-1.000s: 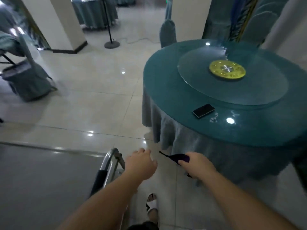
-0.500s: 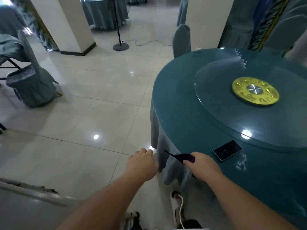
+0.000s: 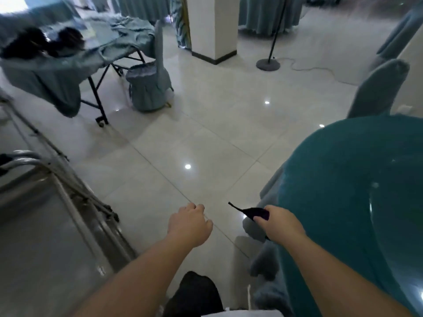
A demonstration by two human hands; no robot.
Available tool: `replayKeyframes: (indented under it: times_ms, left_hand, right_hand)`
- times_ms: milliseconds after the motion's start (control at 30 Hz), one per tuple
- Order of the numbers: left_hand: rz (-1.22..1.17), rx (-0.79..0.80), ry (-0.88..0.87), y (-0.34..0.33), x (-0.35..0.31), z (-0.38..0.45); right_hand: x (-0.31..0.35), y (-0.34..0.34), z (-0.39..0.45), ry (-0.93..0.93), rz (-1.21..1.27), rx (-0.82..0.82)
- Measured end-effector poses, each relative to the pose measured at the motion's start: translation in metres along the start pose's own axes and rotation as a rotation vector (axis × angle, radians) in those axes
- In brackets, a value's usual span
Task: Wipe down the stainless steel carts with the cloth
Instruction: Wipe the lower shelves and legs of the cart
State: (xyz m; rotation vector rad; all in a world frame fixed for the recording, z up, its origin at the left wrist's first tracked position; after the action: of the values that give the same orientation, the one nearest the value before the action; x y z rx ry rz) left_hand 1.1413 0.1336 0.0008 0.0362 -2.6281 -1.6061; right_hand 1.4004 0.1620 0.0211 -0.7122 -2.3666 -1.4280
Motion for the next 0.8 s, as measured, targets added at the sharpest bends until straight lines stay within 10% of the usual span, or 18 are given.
replayKeyframes:
  times_ms: [800]
  left_hand:
    - [-0.467,0.062,0.697,0.020,0.317,0.153]
  right_hand:
    - [0.444,-0.153,0.264,0.641,-0.536,0.414]
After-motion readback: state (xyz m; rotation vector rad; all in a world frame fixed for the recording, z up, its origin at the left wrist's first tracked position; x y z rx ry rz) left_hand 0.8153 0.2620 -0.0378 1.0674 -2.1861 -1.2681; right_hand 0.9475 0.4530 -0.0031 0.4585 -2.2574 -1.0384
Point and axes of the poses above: each hand's wrist, its own z-axis towards the middle knuckle, its own y-axis out of the back of the hand, x = y × z, the point moved 5 cm from there along z, towards the middle knuckle, and after that the axes turned 11 degrees about z, right-handed, at the moved point
